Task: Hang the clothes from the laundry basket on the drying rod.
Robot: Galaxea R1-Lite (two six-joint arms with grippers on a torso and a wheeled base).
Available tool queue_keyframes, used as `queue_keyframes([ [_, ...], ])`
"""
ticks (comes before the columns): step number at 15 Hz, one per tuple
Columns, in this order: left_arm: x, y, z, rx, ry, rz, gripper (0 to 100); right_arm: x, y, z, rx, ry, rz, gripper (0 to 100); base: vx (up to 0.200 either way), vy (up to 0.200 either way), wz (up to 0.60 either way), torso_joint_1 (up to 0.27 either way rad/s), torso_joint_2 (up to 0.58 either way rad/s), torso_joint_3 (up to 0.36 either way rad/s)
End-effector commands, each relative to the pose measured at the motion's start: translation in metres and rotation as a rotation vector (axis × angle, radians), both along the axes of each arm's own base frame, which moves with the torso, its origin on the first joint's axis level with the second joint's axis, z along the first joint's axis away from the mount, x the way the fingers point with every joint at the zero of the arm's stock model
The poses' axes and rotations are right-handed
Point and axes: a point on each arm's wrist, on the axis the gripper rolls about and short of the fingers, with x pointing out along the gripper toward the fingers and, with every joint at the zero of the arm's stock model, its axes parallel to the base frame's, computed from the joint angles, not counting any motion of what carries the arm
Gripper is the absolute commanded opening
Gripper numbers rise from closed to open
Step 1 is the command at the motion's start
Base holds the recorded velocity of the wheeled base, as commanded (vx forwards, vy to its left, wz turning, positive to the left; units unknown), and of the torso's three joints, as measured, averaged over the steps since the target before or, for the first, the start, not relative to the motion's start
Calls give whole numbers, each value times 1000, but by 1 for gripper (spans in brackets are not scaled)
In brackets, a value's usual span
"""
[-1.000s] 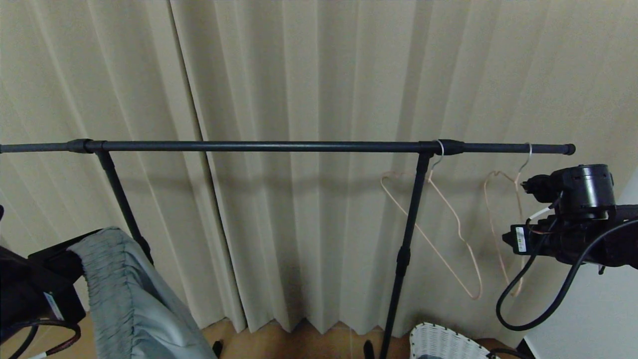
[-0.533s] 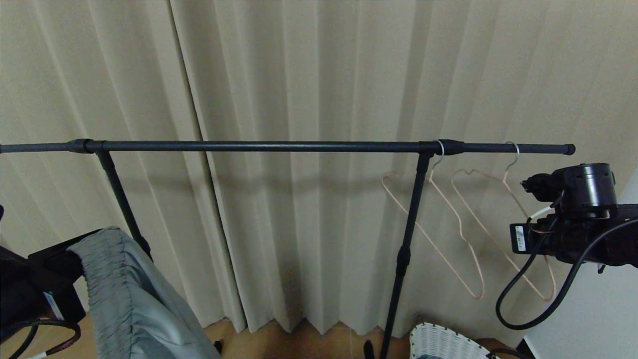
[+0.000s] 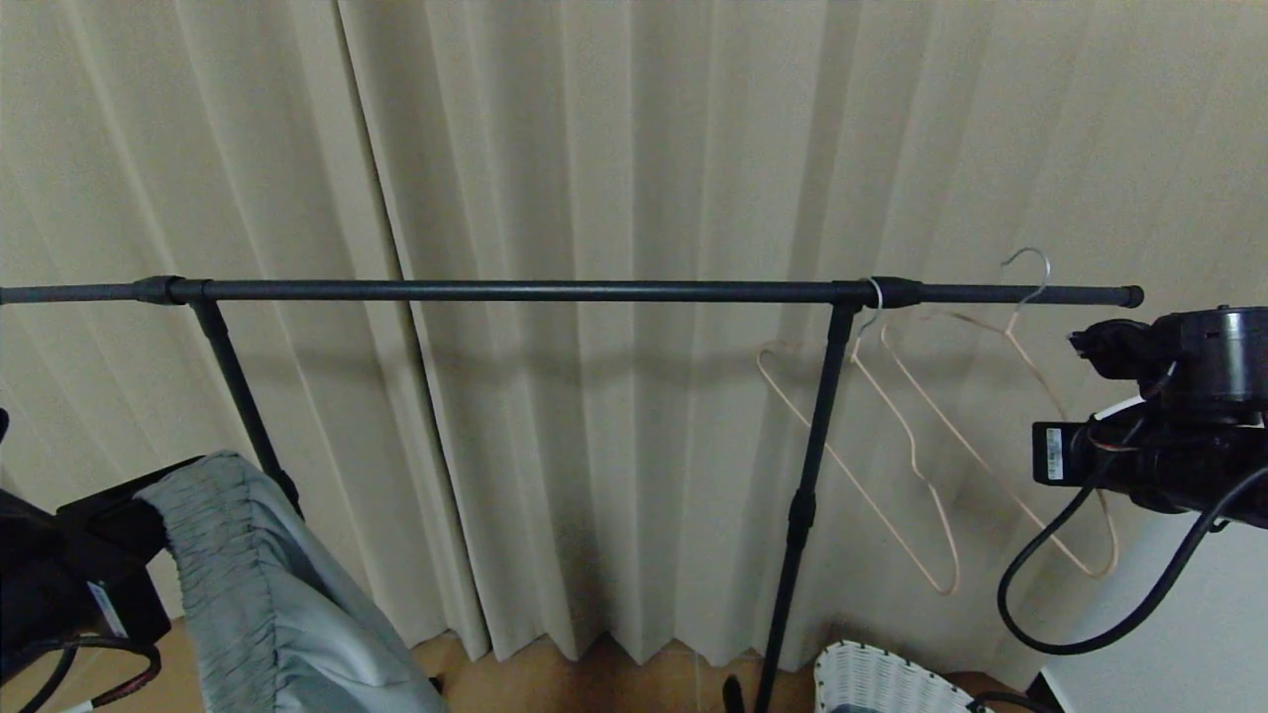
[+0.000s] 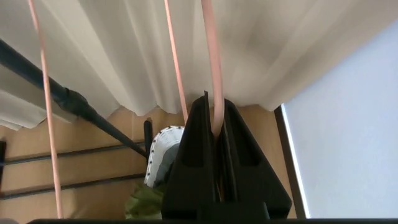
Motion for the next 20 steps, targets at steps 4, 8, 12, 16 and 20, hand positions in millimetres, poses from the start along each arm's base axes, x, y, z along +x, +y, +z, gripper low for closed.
queue_keyframes([
  [4,0,0,0,2,1,-1,0,-24,0,11,-17,-64,15,0,0,0,0,0,0,0],
  [8,-2,0,0,19,-13,-3,0,-46,0,10,-44,-61,34,0,0,0,0,0,0,0],
  [12,-7,1,2,33,-34,-4,0,-59,0,10,-45,-67,39,0,-200,0,0,4,0,5],
  [16,-7,1,2,34,-35,-4,0,-65,0,15,-45,-86,39,0,-200,0,0,-5,2,4],
  [20,-7,1,1,35,-32,-6,0,-71,0,16,-45,-97,39,0,-150,0,0,-1,-1,2],
])
